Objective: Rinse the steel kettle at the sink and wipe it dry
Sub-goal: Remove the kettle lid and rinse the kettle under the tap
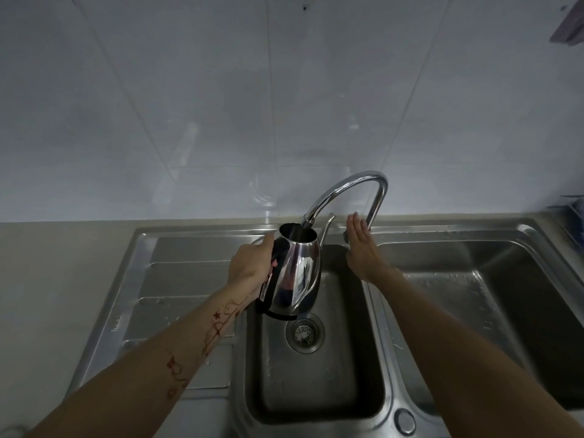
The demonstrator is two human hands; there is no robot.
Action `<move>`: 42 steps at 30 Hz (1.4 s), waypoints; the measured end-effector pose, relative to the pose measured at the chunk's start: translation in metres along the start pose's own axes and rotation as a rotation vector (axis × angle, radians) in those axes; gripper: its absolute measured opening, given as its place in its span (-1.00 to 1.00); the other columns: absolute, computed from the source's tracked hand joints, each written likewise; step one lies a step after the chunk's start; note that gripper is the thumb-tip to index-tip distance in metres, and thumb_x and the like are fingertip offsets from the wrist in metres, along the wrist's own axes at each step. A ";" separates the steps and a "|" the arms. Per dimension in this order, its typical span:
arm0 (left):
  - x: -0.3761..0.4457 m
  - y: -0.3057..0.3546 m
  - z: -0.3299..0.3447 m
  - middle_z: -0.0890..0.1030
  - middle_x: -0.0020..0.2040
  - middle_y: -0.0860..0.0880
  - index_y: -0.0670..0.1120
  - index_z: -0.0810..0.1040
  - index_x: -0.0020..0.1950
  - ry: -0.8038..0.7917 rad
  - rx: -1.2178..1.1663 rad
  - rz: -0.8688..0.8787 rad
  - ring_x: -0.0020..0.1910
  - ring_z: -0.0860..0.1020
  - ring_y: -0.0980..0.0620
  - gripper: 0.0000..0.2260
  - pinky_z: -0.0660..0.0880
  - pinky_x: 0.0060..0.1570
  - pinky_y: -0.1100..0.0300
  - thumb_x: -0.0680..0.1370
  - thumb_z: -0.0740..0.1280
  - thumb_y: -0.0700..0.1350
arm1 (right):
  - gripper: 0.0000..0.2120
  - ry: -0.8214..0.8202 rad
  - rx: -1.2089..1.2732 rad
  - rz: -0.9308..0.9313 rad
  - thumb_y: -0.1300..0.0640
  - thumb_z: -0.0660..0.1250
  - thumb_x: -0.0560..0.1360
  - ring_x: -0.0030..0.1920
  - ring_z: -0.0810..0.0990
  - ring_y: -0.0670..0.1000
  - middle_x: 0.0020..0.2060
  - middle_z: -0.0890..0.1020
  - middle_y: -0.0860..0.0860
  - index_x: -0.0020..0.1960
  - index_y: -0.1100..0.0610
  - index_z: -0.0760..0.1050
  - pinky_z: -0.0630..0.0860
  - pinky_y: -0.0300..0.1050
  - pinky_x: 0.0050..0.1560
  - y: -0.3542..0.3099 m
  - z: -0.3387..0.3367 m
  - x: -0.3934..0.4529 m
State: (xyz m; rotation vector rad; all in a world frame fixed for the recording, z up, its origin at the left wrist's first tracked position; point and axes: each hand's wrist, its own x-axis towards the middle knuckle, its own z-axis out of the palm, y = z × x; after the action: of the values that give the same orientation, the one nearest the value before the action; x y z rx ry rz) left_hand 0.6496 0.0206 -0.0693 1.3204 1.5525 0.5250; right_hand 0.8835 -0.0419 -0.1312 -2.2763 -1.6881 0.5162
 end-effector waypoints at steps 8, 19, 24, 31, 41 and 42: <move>0.012 0.000 0.005 0.54 -0.48 0.00 -0.12 0.54 -0.35 0.018 -0.010 -0.024 -0.50 0.46 0.03 -0.54 0.44 -0.32 0.14 0.54 0.20 0.20 | -0.29 -0.088 -0.055 0.014 0.33 0.09 0.57 0.56 -0.26 0.20 0.57 -0.23 0.17 0.57 0.25 -0.27 -0.20 0.03 0.53 -0.001 -0.012 0.026; 0.023 -0.001 -0.005 0.54 -0.50 0.00 -0.13 0.55 -0.36 0.030 -0.066 -0.050 -0.53 0.45 0.03 -0.55 0.44 -0.33 0.16 0.52 0.21 0.19 | -0.25 -0.119 -0.062 0.053 0.34 0.13 0.57 0.57 -0.25 0.20 0.57 -0.25 0.15 0.56 0.23 -0.29 -0.14 0.08 0.53 -0.009 -0.009 0.036; 0.022 -0.001 -0.005 0.53 -0.51 0.00 -0.12 0.54 -0.37 0.020 -0.073 -0.056 -0.56 0.42 0.05 -0.55 0.40 -0.37 0.18 0.51 0.22 0.20 | -0.24 -0.114 -0.057 0.056 0.34 0.14 0.56 0.56 -0.25 0.24 0.57 -0.24 0.16 0.57 0.24 -0.28 -0.14 0.09 0.53 -0.007 -0.008 0.037; 0.020 -0.002 -0.006 0.53 -0.49 0.00 -0.12 0.54 -0.36 0.002 -0.093 -0.051 -0.54 0.43 0.04 -0.56 0.41 -0.35 0.16 0.52 0.22 0.19 | -0.22 -0.074 -0.033 0.051 0.32 0.18 0.56 0.56 -0.26 0.22 0.57 -0.25 0.18 0.56 0.25 -0.27 -0.15 0.09 0.54 -0.008 -0.005 0.039; 0.019 -0.004 -0.010 0.54 -0.47 -0.02 -0.11 0.53 -0.37 0.027 -0.055 -0.030 -0.48 0.46 -0.01 -0.55 0.46 -0.29 0.11 0.53 0.21 0.21 | -0.22 -0.091 -0.029 0.056 0.28 0.20 0.55 0.56 -0.23 0.25 0.58 -0.20 0.18 0.57 0.21 -0.24 -0.07 0.20 0.56 -0.007 -0.002 0.042; 0.019 -0.005 -0.010 0.53 -0.46 -0.02 -0.11 0.53 -0.36 0.027 -0.056 -0.030 -0.47 0.45 0.00 -0.55 0.45 -0.29 0.11 0.53 0.21 0.20 | -0.22 -0.093 -0.026 0.057 0.27 0.20 0.55 0.56 -0.22 0.25 0.58 -0.19 0.18 0.57 0.21 -0.24 -0.07 0.20 0.56 -0.006 -0.001 0.042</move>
State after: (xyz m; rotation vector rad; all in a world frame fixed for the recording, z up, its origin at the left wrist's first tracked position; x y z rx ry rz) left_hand 0.6399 0.0389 -0.0762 1.2509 1.5667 0.5656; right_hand 0.8900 -0.0001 -0.1328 -2.3588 -1.6866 0.6247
